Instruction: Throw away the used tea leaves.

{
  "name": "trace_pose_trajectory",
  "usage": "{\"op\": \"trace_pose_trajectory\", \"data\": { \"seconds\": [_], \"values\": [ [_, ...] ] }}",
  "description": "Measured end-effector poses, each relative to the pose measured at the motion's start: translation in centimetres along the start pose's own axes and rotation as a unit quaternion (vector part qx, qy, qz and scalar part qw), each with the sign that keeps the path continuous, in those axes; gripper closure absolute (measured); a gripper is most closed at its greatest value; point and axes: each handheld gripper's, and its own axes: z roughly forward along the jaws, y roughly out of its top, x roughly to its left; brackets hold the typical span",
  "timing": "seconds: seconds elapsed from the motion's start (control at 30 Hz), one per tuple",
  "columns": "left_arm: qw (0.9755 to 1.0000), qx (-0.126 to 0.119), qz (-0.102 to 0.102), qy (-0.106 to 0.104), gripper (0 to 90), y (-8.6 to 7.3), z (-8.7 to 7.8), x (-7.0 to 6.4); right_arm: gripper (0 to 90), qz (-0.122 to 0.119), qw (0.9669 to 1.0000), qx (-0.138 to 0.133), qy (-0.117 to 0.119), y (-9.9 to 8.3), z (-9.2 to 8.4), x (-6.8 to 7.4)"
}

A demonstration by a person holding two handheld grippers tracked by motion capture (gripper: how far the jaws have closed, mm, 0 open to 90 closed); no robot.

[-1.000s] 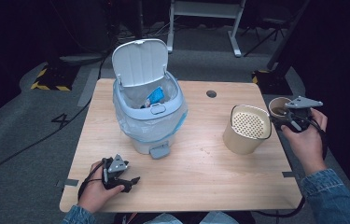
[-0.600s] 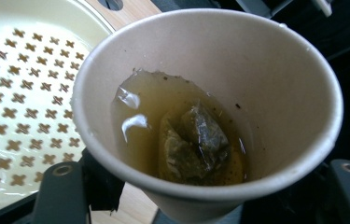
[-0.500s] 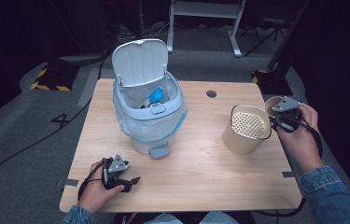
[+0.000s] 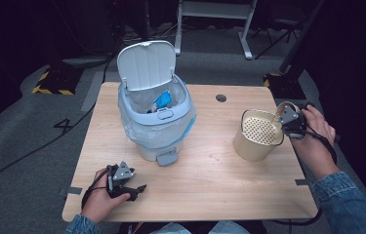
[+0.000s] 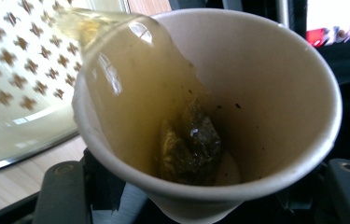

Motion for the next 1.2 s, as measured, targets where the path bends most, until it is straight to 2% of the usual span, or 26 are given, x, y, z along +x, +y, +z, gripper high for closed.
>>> {"op": "trace_pose_trajectory", "data": {
  "seconds": [0.07, 0.2, 0.23, 0.27, 0.3, 0.33, 0.5, 0.53, 0.6, 0.7, 0.77, 0.8, 0.83, 0.87, 0.9, 0.93, 0.97, 1.03, 1.07, 1.1, 1.17, 1.2],
  "values": [
    [1.0, 0.0, 0.0, 0.0, 22.9, 0.0, 0.0, 0.0, 32.2, -0.019, 0.9998, 0.003, -0.005, 0.1, 0.0, 0.1],
    [1.0, 0.0, 0.0, 0.0, 22.9, 0.0, 0.0, 0.0, 32.2, -0.077, 0.9968, -0.004, -0.022, 0.4, 0.1, 0.2],
    [1.0, 0.0, 0.0, 0.0, 22.9, 0.0, 0.0, 0.0, 32.2, -0.077, 0.9968, -0.004, -0.022, 0.4, 0.1, 0.2],
    [1.0, 0.0, 0.0, 0.0, 22.9, 0.0, 0.0, 0.0, 32.2, -0.11, 0.9933, -0.006, -0.033, 0.6, 0.0, 0.3],
    [1.0, 0.0, 0.001, 0.0, 22.9, 0.0, 0.0, 0.0, 32.2, -0.125, 0.9912, -0.004, -0.042, 0.8, 0.0, 0.4],
    [1.0, 0.0, 0.0, 0.0, 22.9, 0.0, 0.0, 0.0, 32.2, -0.125, 0.9912, -0.004, -0.042, 0.8, 0.0, 0.4],
    [1.0, 0.0, 0.0, 0.0, 22.9, 0.0, 0.0, 0.0, 32.3, -0.172, 0.9828, 0.007, -0.066, 1.2, -0.1, 0.6],
    [1.0, 0.0, 0.0, 0.0, 22.9, 0.0, 0.0, 0.0, 32.3, -0.184, 0.9802, 0.008, -0.072, 1.3, -0.1, 0.6],
    [1.0, 0.0, 0.0, 0.0, 22.9, 0.0, 0.0, 0.0, 32.3, -0.214, 0.973, 0.015, -0.086, 1.5, -0.2, 0.8],
    [1.0, 0.0, 0.0, 0.0, 23.0, 0.0, 0.0, 0.0, 32.3, -0.238, 0.966, 0.015, -0.099, 1.9, -0.3, 0.9],
    [1.0, 0.0, 0.0, 0.0, 23.0, 0.0, 0.0, 0.0, 32.3, -0.266, 0.9571, 0.025, -0.112, 2.1, -0.3, 1.1],
    [1.0, 0.0, 0.0, 0.0, 23.0, 0.0, 0.0, 0.0, 32.3, -0.272, 0.9546, 0.028, -0.118, 2.1, -0.4, 1.1],
    [1.0, 0.0, 0.0, 0.0, 23.0, 0.0, 0.0, 0.0, 32.3, -0.285, 0.9502, 0.033, -0.122, 2.2, -0.3, 1.2],
    [1.0, 0.0, 0.0, 0.0, 23.0, 0.0, 0.0, 0.0, 32.3, -0.313, 0.9394, 0.041, -0.135, 2.3, -0.3, 1.4],
    [1.0, 0.0, 0.0, 0.0, 23.0, 0.0, 0.0, 0.0, 32.3, -0.328, 0.933, 0.047, -0.141, 2.3, -0.3, 1.5],
    [1.0, 0.0, 0.0, 0.0, 23.0, 0.0, 0.0, 0.0, 32.3, -0.353, 0.921, 0.056, -0.155, 2.4, -0.3, 1.7],
    [1.0, 0.0, 0.0, 0.0, 23.0, 0.0, 0.0, 0.0, 32.3, -0.353, 0.921, 0.056, -0.155, 2.4, -0.3, 1.7],
    [1.0, 0.0, 0.0, 0.0, 23.0, 0.0, 0.0, 0.0, 32.3, -0.374, 0.9104, 0.062, -0.165, 2.5, -0.3, 1.9],
    [1.0, 0.0, 0.0, 0.0, 23.0, 0.0, 0.0, 0.0, 32.3, -0.406, 0.8929, 0.075, -0.181, 2.6, -0.3, 2.1],
    [1.0, 0.0, 0.0, 0.0, 23.0, 0.0, 0.0, 0.0, 32.3, -0.406, 0.8929, 0.075, -0.181, 2.6, -0.3, 2.1],
    [1.0, 0.0, 0.0, 0.0, 23.0, 0.0, 0.0, 0.0, 32.3, -0.421, 0.8835, 0.078, -0.19, 2.7, -0.3, 2.3],
    [1.0, 0.0, 0.0, 0.0, 23.0, 0.0, 0.0, 0.0, 32.3, -0.433, 0.8759, 0.082, -0.197, 2.8, -0.3, 2.4]
  ]
}}
